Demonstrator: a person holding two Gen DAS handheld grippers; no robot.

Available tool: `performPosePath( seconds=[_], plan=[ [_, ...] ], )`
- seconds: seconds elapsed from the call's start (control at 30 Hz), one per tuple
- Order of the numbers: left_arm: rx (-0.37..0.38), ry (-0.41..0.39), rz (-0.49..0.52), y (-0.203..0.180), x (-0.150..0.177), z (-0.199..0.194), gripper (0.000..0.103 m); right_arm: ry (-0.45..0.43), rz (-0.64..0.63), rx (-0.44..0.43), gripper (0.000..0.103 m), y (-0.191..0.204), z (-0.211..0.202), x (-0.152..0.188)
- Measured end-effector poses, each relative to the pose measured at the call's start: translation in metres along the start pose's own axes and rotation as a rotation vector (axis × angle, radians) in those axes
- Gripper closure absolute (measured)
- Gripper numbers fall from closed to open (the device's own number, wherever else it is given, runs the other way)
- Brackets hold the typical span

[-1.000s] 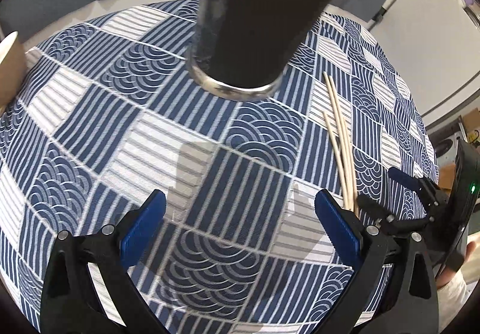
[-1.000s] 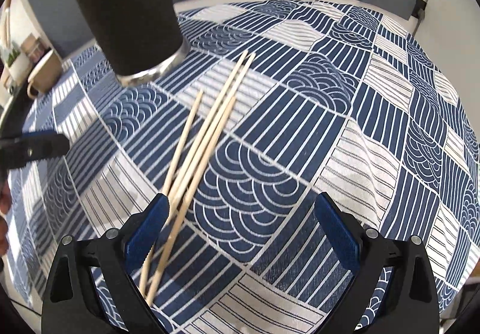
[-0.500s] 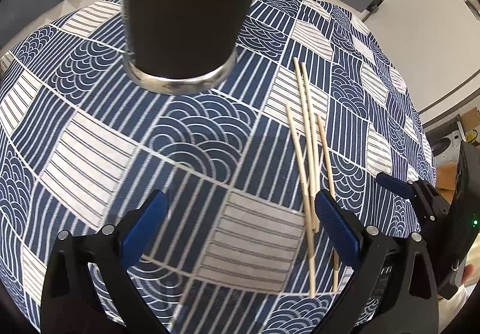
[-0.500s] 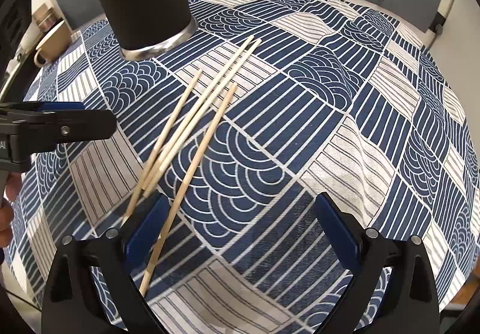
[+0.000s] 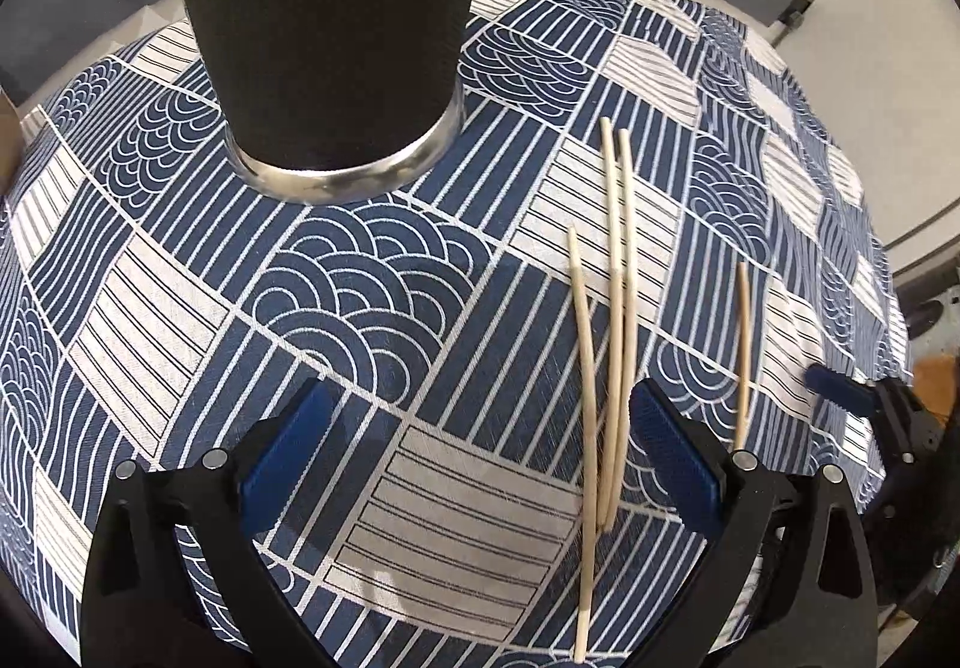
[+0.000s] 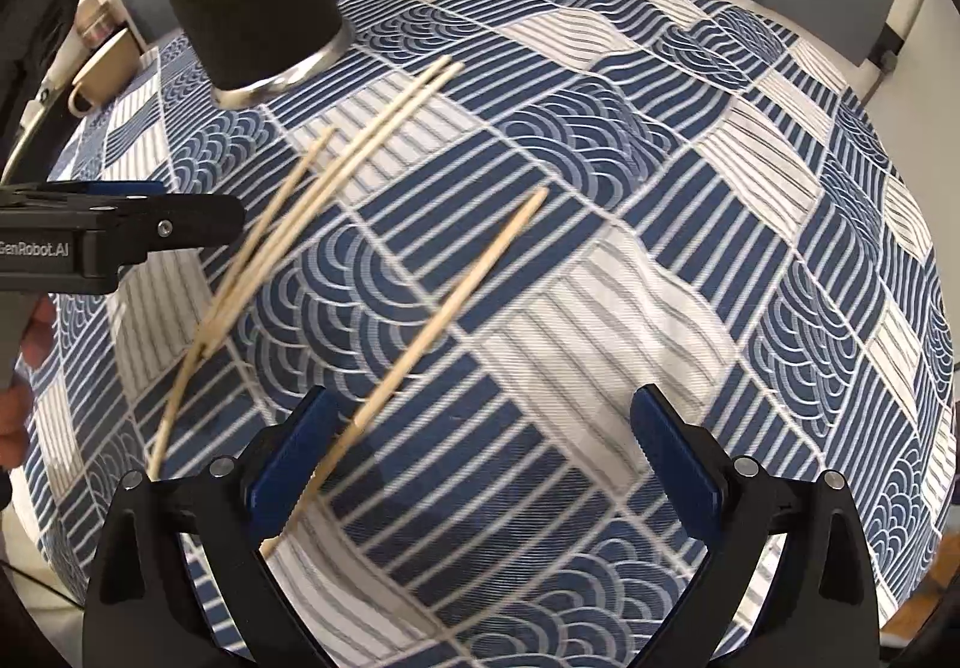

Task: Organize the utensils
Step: 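Close the left tool on one wooden stick while the right tool grasps another, then raise both held sticks upright and carry them over the black holder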

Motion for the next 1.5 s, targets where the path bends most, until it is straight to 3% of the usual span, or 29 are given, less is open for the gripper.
performPosePath(
  seconds=[0.23, 0.5, 0.57, 0.63, 0.67, 0.7, 0.73, 0.77, 0.8, 0.83, 0.87, 0.97, 1.13, 1.3, 1.5],
  plan=[
    [-0.159, 0.015, 0.042, -0.004, 0.0, 0.009, 0.006, 0.007, -0.015, -0.009, 0.007, -0.008, 0.001, -0.002],
    [-0.173, 0.057, 0.033, -0.003, -0.004, 0.011, 0.004, 0.071, 0.004, 0.002, 0.011, -0.01, 0.004, -0.006],
    [-0.173, 0.066, 0.026, -0.001, -0.006, 0.011, 0.004, 0.073, 0.019, 0.009, 0.024, -0.011, 0.002, -0.008],
    [-0.178, 0.029, 0.011, -0.001, -0.007, 0.012, 0.007, 0.061, 0.033, 0.014, 0.054, -0.014, -0.004, -0.012],
    [-0.181, 0.014, 0.004, -0.001, -0.007, 0.01, 0.012, 0.058, 0.047, 0.021, 0.06, -0.017, -0.005, -0.013],
    [-0.186, -0.007, -0.007, 0.0, -0.006, 0.007, 0.016, 0.053, 0.067, 0.026, 0.073, -0.022, -0.006, -0.015],
    [-0.188, -0.021, -0.013, 0.003, -0.005, 0.004, 0.028, 0.047, 0.088, 0.039, 0.088, -0.029, -0.008, -0.016],
    [-0.19, -0.035, -0.018, 0.005, -0.006, 0.0, 0.046, 0.046, 0.108, 0.049, 0.094, -0.036, -0.008, -0.016],
    [-0.191, -0.046, -0.022, 0.009, -0.007, -0.003, 0.055, 0.048, 0.125, 0.053, 0.098, -0.042, -0.008, -0.017],
    [-0.189, -0.049, -0.024, 0.012, -0.007, -0.005, 0.074, 0.052, 0.137, 0.069, 0.098, -0.048, -0.008, -0.018],
    [-0.185, -0.044, -0.031, 0.017, -0.007, -0.007, 0.085, 0.057, 0.141, 0.084, 0.098, -0.052, -0.008, -0.018],
    [-0.134, -0.011, -0.059, 0.028, -0.009, -0.009, 0.097, 0.081, 0.21, 0.061, 0.098, -0.067, -0.009, -0.017],
    [-0.052, 0.001, -0.095, 0.037, 0.005, -0.015, 0.098, 0.065, 0.343, -0.021, 0.098, -0.077, -0.02, -0.008],
    [-0.038, 0.02, -0.095, 0.059, 0.017, -0.026, 0.098, 0.023, 0.368, -0.036, 0.098, -0.07, -0.038, -0.008],
    [-0.042, -0.003, -0.094, 0.094, 0.016, -0.049, 0.098, -0.058, 0.39, -0.108, 0.098, -0.041, -0.055, -0.033]
  ],
)
Point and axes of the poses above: each gripper's, at about its wrist camera, not at the fingertips, and z roughly the way its jaws point, y to its left, x to its underside, the point moved 6 cm from there along z, roughly the way its jaws point, and after that the axes turned 2 degrees about x, right-handed, at the moved point
